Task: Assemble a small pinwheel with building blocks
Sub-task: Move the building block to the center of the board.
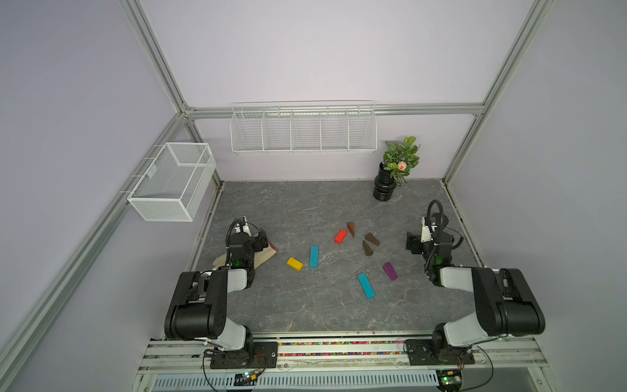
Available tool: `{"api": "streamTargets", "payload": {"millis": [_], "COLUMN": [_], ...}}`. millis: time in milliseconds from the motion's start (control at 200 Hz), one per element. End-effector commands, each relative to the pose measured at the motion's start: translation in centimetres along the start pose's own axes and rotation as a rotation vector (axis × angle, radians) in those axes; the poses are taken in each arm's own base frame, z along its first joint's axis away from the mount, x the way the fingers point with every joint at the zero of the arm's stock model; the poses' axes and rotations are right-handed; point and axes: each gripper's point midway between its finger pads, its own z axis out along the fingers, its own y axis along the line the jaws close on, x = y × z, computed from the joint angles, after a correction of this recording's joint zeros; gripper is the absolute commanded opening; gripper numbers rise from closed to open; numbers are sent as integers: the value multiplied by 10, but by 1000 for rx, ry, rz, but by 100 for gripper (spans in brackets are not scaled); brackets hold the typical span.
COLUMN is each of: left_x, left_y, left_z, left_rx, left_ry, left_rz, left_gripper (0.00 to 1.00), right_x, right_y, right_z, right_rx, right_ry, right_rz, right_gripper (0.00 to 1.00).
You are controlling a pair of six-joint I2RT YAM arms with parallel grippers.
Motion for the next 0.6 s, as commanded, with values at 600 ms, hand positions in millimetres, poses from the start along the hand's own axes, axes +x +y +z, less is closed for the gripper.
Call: {"api": "streamTargets", "payload": {"millis": [600], "left_x": [-47], "left_y": [-48], "left_z": [-114], "left_rx": [280], "left_ry": [161], "left_rz": [-289], "left_gripper": [98], "right_x": [13], "right_y": [257], "right_z": [-92], "right_rx": [-747], "right_ry": [516], "right_rz": [-358], "right_gripper": [92]}}
